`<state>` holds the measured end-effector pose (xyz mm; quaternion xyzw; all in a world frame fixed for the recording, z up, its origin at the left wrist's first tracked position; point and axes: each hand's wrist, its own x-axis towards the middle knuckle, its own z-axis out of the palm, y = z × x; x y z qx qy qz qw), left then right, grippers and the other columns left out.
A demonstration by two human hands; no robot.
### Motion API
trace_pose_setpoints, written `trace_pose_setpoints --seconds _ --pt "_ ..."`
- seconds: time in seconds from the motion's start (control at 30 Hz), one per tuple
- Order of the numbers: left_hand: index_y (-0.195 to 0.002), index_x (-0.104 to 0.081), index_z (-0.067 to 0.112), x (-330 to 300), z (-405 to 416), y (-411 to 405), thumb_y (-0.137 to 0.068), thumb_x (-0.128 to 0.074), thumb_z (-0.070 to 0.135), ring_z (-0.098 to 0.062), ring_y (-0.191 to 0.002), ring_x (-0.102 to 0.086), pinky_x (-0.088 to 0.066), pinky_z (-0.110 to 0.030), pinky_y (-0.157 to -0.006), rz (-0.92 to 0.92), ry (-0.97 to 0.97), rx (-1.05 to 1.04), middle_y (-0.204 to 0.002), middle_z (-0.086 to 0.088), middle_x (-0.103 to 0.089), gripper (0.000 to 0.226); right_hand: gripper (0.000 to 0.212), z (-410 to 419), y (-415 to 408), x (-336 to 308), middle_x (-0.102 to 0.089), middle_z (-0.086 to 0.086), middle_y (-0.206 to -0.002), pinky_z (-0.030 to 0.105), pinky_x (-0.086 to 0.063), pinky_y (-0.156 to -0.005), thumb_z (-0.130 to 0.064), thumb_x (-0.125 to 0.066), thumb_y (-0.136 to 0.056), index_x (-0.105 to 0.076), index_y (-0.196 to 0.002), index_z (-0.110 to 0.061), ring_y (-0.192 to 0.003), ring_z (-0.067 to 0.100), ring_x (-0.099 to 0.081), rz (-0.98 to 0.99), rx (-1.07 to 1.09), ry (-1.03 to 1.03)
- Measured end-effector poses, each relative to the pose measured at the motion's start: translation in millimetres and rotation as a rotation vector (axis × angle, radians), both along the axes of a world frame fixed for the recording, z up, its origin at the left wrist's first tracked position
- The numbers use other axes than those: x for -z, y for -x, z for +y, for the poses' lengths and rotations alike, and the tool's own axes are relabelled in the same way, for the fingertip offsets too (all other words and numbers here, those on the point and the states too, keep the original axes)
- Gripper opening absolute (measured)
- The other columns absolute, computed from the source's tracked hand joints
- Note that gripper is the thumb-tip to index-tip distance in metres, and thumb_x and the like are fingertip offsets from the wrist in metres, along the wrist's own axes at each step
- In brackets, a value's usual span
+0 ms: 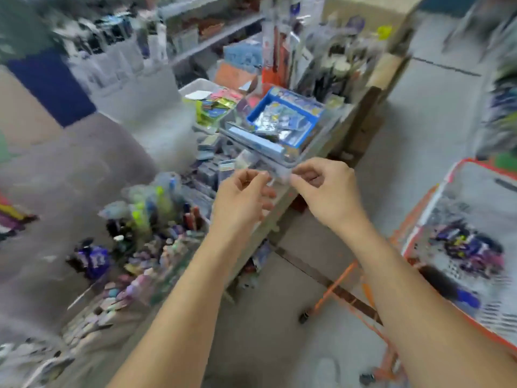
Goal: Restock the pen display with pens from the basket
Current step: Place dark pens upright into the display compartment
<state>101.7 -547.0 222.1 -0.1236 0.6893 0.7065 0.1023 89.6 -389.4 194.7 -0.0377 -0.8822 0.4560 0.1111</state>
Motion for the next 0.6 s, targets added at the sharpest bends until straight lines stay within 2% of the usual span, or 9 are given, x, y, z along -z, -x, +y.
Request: trace_pose_setpoints --seconds 0.13,0.23,0.27,0.37,0.47,0.53,0.6 --pt "-0.085 -0.062 0.016 26.7 159.1 -13.2 -0.097 -0.061 0.016 -0.012 -0.047 -0.051 -0.034 -0.02 -0.045 -0.079 -0.037 0.287 -0.064 -0.003 -0.062 0.012 0.003 155.2 -62.3 25.5 -0.072 -0.006 -0.073 0.013 -0.046 -0.062 -0.018 -0.076 -0.085 -0.075 -0.084 -0.021 -0.063 -0.008 -0.06 -0.16 0.24 -0.028" --pt "-0.087 -0.059 0.014 47.0 256.6 -30.5 -0.099 -0.058 0.012 -0.007 -0.043 -0.054 -0.035 -0.019 -0.041 -0.115 -0.023 0.463 -0.064 -0.002 -0.06 0.011 0.002 242.1 -107.2 45.5 -0.073 -0.001 -0.076 0.024 -0.047 -0.067 -0.021 -0.077 -0.086 -0.077 -0.086 -0.019 -0.069 0.005 -0.065 -0.3 0.38 -0.048" --pt "-0.087 -0.058 0.014 52.5 282.4 -35.5 -0.099 -0.057 0.011 -0.008 -0.043 -0.055 -0.037 -0.019 -0.041 -0.13 -0.012 0.508 -0.065 -0.003 -0.06 0.012 0.006 264.9 -119.3 51.0 -0.072 0.0 -0.077 0.026 -0.047 -0.067 -0.023 -0.077 -0.086 -0.078 -0.087 -0.018 -0.071 0.01 -0.065 -0.331 0.435 -0.038" --pt "-0.09 -0.061 0.011 65.3 338.2 -44.5 -0.099 -0.058 0.011 -0.015 -0.052 -0.055 -0.04 -0.021 -0.044 -0.177 0.041 0.594 -0.07 -0.006 -0.062 0.01 0.011 317.5 -146.4 64.8 -0.07 -0.001 -0.077 0.026 -0.048 -0.067 -0.028 -0.075 -0.089 -0.076 -0.088 -0.018 -0.07 0.011 -0.064 -0.386 0.583 0.048" --pt "-0.091 -0.064 0.011 81.1 369.9 -38.8 -0.098 -0.058 0.012 -0.017 -0.056 -0.058 -0.044 -0.025 -0.05 -0.178 0.141 0.645 -0.079 -0.008 -0.067 0.009 0.019 352.4 -159.0 80.0 -0.075 0.01 -0.094 0.037 -0.057 -0.08 -0.03 -0.074 -0.089 -0.074 -0.089 -0.01 -0.083 0.025 -0.07 -0.483 0.688 0.191" --pt "-0.094 -0.067 0.014 95.2 386.5 -27.3 -0.096 -0.061 0.018 -0.022 -0.066 -0.064 -0.052 -0.031 -0.061 -0.146 0.21 0.695 -0.091 -0.007 -0.073 0.008 0.034 367.5 -160.4 88.3 -0.071 0.025 -0.09 0.038 -0.054 -0.074 -0.031 -0.073 -0.089 -0.067 -0.078 0.0 -0.091 0.04 -0.069 -0.531 0.74 0.254" --pt "-0.103 -0.071 0.018 109.7 401.9 -14.4 -0.094 -0.062 0.024 -0.026 -0.085 -0.07 -0.059 -0.039 -0.082 -0.12 0.306 0.753 -0.101 -0.005 -0.074 0.014 0.042 377.3 -160.3 94.3 -0.061 0.029 -0.078 0.029 -0.042 -0.063 -0.031 -0.073 -0.089 -0.055 -0.067 0.0 -0.098 0.045 -0.066 -0.572 0.799 0.29"
